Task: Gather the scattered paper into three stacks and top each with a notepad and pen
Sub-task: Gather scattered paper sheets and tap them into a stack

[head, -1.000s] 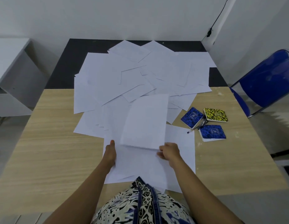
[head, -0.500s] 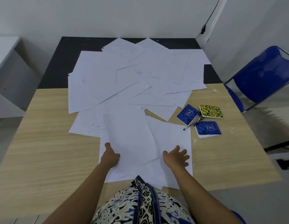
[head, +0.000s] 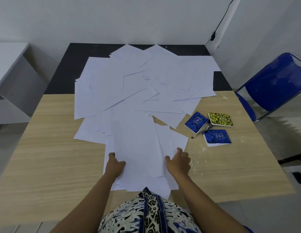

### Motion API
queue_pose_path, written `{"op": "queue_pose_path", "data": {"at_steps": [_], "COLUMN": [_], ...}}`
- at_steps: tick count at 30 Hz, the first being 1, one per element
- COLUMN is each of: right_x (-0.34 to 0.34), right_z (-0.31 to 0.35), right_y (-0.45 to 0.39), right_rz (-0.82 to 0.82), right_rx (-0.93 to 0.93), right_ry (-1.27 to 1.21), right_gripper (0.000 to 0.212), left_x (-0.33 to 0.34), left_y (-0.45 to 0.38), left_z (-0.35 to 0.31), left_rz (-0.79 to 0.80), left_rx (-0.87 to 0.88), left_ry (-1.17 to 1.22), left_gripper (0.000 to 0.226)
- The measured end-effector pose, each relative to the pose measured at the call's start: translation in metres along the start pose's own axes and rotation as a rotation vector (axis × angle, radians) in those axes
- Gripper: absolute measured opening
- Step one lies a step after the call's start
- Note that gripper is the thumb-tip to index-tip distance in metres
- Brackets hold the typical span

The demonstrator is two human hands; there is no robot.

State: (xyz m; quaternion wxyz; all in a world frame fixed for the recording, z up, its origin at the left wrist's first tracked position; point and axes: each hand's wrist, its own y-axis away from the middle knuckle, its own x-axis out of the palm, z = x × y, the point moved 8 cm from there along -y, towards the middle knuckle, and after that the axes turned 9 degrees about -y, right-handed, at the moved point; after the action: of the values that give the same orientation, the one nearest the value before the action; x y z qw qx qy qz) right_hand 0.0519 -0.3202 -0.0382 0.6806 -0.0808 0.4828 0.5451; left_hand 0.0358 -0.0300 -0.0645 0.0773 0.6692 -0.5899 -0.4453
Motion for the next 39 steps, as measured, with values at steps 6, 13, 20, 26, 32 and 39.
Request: {"op": "queue_pose_path", "data": {"at_steps": [6,13,20,26,32,39], "right_x": [0.005,0.003,-0.005,0.003,-0.022,-0.013], "right_z": [-0.004,0.001,-0.007,-0.005,0.008,0.000], "right_y": [-0.005,-0.008,-0.023,-0.030,-0.035,-0.043], "right_rz": [0.132,0.176,0.151,0.331,0.240,0.272], "right_rx": [-0.019,-0.067,0.063,0.080,-0.095,-0.035], "right_ry": [-0.031,-0.237,-0.560,-0.646,-0.778,-0.714], "right_gripper": [0.073,0.073,0.065,0.008,0.008,0.022], "left_x": [0.001,0.005,0.012,0.015,0.019,0.026], "left_y": [0.015,0.019,0.032,0.047,0.060,0.035], "left_z": [-0.025,-0.033,-0.031,-0.047,-0.067,-0.051], "left_rz": [-0.144,-0.092,-0.036,-0.017,-0.012,0.031], "left_rx": [0.189,0.184,0.128,0.174,0.234,0.099], "left_ry": [-0.169,-0.120,0.015,0.173,0.365,0.200], "left_gripper": [0.053,0.056,0.052,0.052,0.047,0.043]}}
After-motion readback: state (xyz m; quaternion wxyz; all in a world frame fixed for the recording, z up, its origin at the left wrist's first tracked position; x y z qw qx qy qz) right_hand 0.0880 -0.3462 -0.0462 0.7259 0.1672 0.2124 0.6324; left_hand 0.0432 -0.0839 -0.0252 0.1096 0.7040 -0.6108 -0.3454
